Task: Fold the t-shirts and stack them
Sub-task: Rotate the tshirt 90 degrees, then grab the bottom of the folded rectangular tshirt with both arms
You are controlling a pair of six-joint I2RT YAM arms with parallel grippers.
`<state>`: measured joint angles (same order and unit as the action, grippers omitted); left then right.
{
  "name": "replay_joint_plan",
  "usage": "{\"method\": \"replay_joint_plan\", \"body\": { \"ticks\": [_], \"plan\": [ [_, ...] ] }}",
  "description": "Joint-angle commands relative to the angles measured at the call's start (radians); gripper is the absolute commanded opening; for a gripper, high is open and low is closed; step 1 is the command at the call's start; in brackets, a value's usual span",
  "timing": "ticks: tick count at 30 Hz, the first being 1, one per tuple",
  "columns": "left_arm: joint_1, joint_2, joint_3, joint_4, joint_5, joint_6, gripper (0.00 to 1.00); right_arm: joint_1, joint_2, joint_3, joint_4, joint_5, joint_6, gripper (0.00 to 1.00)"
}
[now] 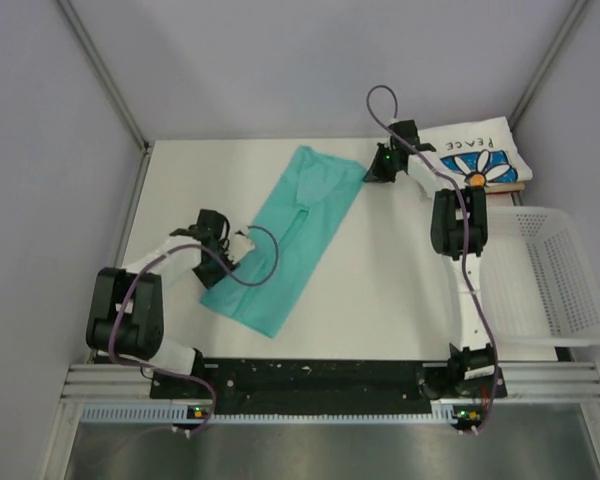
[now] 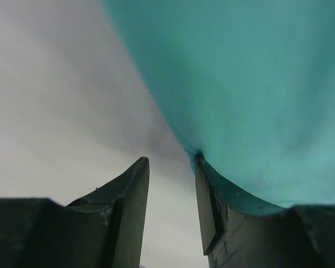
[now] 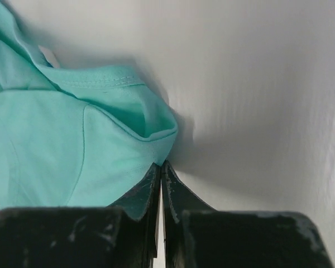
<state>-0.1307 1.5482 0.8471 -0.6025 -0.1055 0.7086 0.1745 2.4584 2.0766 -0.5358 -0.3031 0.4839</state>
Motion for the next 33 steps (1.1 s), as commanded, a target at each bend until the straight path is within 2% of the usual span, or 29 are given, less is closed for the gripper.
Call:
{"method": "replay_joint_plan", "body": {
  "ticks": [1,2,3,5,7,10,12,14,15,16,18,20,22,23,25,29,33],
  "plan": [
    [-0.198,-0.14,-0.124,-0.138,0.357,0.066,0.44,-0.02,0.094,0.213,0.167,-0.065,0.051,0.08],
    [-0.263,-0.172,-0.134,-0.149,0.398,0.06,0.45,-0.021,0.096,0.235,0.19,-0.071,0.045,0.21],
    [-0.329,-0.21,-0.137,-0.161,0.436,0.052,0.45,-0.021,0.087,0.244,0.209,-0.085,0.035,0.31],
    [-0.389,-0.278,-0.119,-0.192,0.518,0.054,0.45,-0.021,0.035,0.234,0.22,-0.116,-0.025,0.47],
    [-0.385,-0.347,-0.106,-0.212,0.53,0.066,0.46,-0.021,-0.063,0.174,0.221,-0.149,-0.12,0.56],
    [-0.373,-0.456,-0.121,-0.233,0.478,0.11,0.47,-0.015,-0.322,-0.091,0.288,-0.214,-0.256,0.68],
    [-0.374,-0.494,-0.123,-0.233,0.475,0.137,0.5,0.003,-0.514,-0.348,0.444,-0.27,-0.352,0.69],
    [-0.38,-0.493,-0.115,-0.232,0.528,0.166,0.57,0.043,-0.703,-0.623,0.644,-0.341,-0.477,0.7],
    [-0.385,-0.487,-0.117,-0.232,0.58,0.19,0.65,0.072,-0.79,-0.762,0.728,-0.381,-0.596,0.72],
    [-0.394,-0.485,-0.123,-0.23,0.624,0.224,0.67,0.098,-0.855,-0.882,0.776,-0.431,-0.713,0.73],
    [-0.412,-0.494,-0.163,-0.232,0.702,0.311,0.7,0.169,-0.976,-1.043,0.708,-0.545,-0.978,0.75],
    [-0.429,-0.514,-0.215,-0.227,0.73,0.399,0.7,0.248,-1.051,-1.113,0.477,-0.582,-1.245,0.76],
    [-0.44,-0.531,-0.262,-0.198,0.705,0.454,0.7,0.365,-1.087,-1.136,0.241,-0.523,-1.462,0.76],
    [-0.445,-0.534,-0.279,-0.18,0.687,0.472,0.7,0.428,-1.098,-1.145,0.162,-0.463,-1.498,0.75],
    [-0.452,-0.534,-0.312,-0.14,0.647,0.486,0.69,0.512,-1.124,-1.184,0.116,-0.397,-1.502,0.75],
    [-0.455,-0.53,-0.351,-0.128,0.595,0.514,0.67,0.635,-1.193,-1.322,0.126,-0.323,-1.547,0.72],
    [-0.466,-0.524,-0.376,-0.088,0.573,0.496,0.65,0.767,-1.172,-1.397,0.172,-0.23,-1.541,0.69]
  ]
}}
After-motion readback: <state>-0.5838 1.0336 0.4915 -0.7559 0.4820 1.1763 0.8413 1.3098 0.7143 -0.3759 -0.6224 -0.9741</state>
